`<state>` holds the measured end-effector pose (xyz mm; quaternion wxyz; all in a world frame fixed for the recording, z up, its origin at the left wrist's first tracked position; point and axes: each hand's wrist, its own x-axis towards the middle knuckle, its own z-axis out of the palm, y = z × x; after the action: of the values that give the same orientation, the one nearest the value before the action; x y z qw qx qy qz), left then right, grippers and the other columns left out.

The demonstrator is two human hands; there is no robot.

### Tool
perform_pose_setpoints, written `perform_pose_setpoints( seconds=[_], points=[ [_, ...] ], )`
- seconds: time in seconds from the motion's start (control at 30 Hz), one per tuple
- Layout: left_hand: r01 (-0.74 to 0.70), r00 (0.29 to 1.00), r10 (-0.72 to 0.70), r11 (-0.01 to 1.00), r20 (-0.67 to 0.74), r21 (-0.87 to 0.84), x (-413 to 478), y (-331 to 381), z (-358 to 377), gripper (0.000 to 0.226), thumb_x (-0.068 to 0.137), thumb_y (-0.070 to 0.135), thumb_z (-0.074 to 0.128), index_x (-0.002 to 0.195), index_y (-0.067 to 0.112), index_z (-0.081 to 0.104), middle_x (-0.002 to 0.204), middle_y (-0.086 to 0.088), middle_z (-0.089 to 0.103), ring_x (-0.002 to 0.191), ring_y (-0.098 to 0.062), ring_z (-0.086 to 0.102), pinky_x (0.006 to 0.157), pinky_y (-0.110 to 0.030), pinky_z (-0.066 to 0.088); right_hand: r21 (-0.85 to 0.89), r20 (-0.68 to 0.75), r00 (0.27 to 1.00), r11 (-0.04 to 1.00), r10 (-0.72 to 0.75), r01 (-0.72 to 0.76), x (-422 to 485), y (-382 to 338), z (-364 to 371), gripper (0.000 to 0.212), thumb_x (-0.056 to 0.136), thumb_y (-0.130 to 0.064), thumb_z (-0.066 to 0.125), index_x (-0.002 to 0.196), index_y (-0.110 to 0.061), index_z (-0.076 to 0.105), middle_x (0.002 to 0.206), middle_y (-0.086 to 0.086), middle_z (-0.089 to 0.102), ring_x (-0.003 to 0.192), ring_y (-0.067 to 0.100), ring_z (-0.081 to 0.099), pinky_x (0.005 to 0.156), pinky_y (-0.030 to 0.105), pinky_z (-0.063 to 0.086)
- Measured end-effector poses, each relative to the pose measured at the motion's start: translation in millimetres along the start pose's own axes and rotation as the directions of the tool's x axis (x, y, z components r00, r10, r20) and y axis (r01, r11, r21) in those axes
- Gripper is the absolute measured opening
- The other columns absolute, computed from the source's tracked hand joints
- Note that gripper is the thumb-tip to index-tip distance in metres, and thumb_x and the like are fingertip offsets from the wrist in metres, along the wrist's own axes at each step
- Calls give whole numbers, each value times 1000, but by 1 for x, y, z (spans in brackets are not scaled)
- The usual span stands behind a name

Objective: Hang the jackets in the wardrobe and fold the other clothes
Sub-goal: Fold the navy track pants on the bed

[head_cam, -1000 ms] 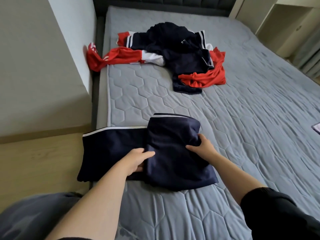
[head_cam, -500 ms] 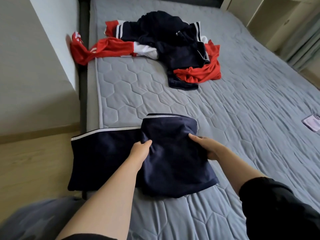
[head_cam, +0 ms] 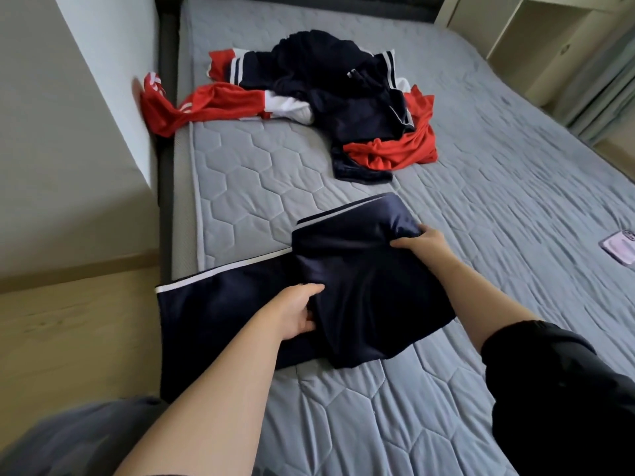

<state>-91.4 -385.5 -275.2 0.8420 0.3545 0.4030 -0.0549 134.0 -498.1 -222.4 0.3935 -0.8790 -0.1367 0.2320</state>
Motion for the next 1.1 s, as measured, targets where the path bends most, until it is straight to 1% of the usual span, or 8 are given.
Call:
perform_pose_setpoints(
  seconds=[0.13,0.43,0.53,0.6,0.7,0.77,0.87,1.1],
  points=[
    [27,998,-16,981,-56,194,1,-15,10,22,97,12,44,118,14,52,109,-8,58,79,-19,57,78,-36,46,-491,-19,985,859,-174,143,-1,3,14,68,83,-20,65,141,-8,32,142,15,39,130,33,35,104,39,32],
    [-10,993,44,957,-108,290,0,-23,21,14,97,10,45,110,11,51,92,-12,60,75,-24,59,67,-35,51,-416,418,830,735,-369,536,-44,-18,73,34,94,-22,52,126,-12,57,127,6,57,116,21,52,92,18,31],
    [-196,919,263,951,-295,238,3,-8,12,14,93,8,52,106,13,51,84,-8,56,66,-22,55,61,-33,49,-379,232,875,789,-425,484,-50,-2,66,32,94,-19,52,124,-10,59,129,8,56,120,24,49,98,21,30],
    [-368,705,596,771,-385,520,2,-6,5,31,86,5,54,116,11,52,97,-5,60,83,-23,58,73,-32,48,-483,37,910,789,-413,378,-51,20,60,38,93,-21,51,129,-10,53,140,10,46,129,29,39,108,31,24],
    [-446,261,956,-1,131,895,-2,-9,12,34,75,0,59,109,3,62,115,-14,61,107,-32,57,90,-37,46,-554,-115,972,826,-206,110,-46,55,46,50,95,-30,45,140,-11,36,151,12,29,137,32,25,113,44,15],
    [-353,433,781,-312,450,882,3,-20,25,40,83,13,57,122,6,59,134,-14,52,127,-33,44,103,-48,38,-514,-140,988,858,-71,-11,-38,71,36,54,95,-36,44,141,-9,33,149,14,31,137,32,27,112,46,16],
    [-45,776,584,-325,238,945,15,-35,26,57,97,35,37,149,20,20,158,1,13,146,-19,2,113,-55,4,-284,-150,989,957,15,-57,-16,73,15,51,93,-35,50,132,-3,44,136,20,47,125,33,44,101,38,31],
    [33,844,532,-182,70,983,21,-27,22,60,100,41,29,151,22,3,159,4,-5,145,-14,-9,115,-49,2,-91,88,976,978,197,-189,9,53,-6,38,79,-49,68,95,-15,64,97,5,68,80,15,62,67,28,46]
  ],
)
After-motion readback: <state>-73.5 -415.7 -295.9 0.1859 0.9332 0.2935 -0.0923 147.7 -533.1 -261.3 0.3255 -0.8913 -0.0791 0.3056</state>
